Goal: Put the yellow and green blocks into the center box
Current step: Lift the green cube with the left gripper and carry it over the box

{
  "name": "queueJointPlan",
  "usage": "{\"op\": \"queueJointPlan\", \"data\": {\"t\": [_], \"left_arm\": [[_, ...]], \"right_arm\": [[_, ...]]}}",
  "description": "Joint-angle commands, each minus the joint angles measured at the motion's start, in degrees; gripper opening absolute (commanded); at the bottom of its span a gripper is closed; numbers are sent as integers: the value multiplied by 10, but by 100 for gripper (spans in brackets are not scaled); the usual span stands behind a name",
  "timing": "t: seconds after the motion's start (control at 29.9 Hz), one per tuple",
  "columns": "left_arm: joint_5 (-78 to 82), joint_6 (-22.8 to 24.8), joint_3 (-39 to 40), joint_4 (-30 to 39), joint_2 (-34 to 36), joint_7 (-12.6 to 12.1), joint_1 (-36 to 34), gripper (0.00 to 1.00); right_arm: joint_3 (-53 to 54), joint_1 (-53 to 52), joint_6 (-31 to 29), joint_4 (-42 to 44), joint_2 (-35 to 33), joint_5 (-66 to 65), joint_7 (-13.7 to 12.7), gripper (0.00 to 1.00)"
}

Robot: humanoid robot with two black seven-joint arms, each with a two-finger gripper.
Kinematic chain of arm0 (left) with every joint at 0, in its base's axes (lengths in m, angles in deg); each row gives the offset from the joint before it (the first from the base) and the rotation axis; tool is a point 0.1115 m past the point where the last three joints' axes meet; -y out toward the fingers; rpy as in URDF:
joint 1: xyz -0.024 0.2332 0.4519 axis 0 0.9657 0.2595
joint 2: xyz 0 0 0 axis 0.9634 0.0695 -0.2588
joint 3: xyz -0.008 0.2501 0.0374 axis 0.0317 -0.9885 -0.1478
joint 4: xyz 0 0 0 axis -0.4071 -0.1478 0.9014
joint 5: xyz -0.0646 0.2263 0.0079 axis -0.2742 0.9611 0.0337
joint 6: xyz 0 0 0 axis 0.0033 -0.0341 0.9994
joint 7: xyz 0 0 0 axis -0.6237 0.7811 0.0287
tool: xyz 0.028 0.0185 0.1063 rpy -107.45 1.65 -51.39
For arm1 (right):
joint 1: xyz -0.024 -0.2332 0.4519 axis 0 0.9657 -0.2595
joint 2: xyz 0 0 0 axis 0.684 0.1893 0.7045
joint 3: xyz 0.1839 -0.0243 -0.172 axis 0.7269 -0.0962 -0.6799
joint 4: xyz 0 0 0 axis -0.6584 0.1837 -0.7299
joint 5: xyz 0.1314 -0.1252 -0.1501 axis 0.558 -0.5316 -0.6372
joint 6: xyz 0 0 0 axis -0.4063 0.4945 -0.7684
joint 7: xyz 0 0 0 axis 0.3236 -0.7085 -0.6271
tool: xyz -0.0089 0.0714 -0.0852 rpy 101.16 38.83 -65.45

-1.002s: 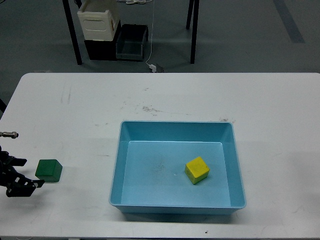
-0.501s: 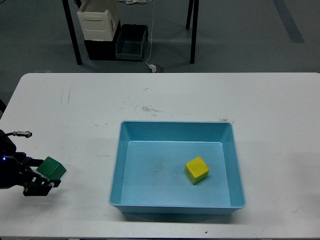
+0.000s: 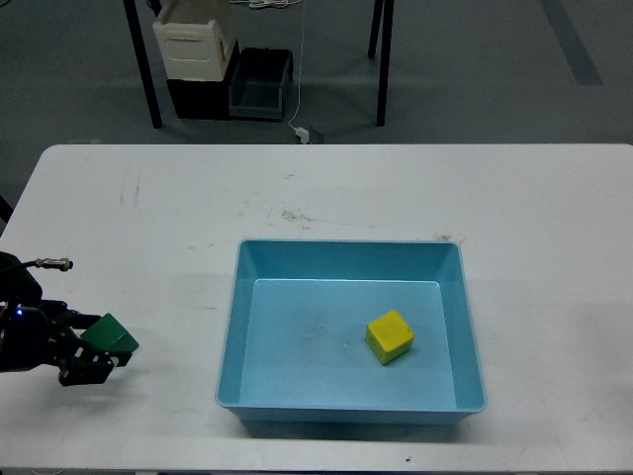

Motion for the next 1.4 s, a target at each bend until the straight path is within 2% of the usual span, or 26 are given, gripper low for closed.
{"op": "queueJointPlan", "data": {"t": [0.0,0.1,0.37,0.47,0.53,0.67,0.77,0.94,1.1,1.24,1.37], "left_arm": [[2,-28,-16,-2,-1,0,0,60],[4,-38,-25,-2,0,0,-2,56],[4,-40,-25,-11,0,0,-2,55],[8,-41,-26,-12,-1,0,-2,40],[8,-48,-34,-14,-1,0,-2,35],[-2,-95,-38,-24,0,0,-3,23],[-14,-117,-36,-36,7,0,-33,23],[-97,-119,-38,-38,51,0,-104,23],[-170,-118,-37,7,79,0,-155,23],[-196,-115,-36,60,70,0,-188,23],[-197,-98,-37,91,12,0,-226,23]], "right_arm": [[-1,0,5,1,0,0,0,100],[-1,0,6,1,0,1,0,100],[-1,0,7,1,0,1,0,100],[-1,0,7,1,2,1,0,100],[-1,0,7,1,7,0,0,100],[-1,0,7,1,7,0,0,100],[-1,0,7,1,7,0,0,100],[-1,1,7,1,7,0,0,100],[-1,4,10,1,8,0,0,100],[-6,5,14,2,9,0,-1,100],[-6,5,14,2,9,0,0,100]]}}
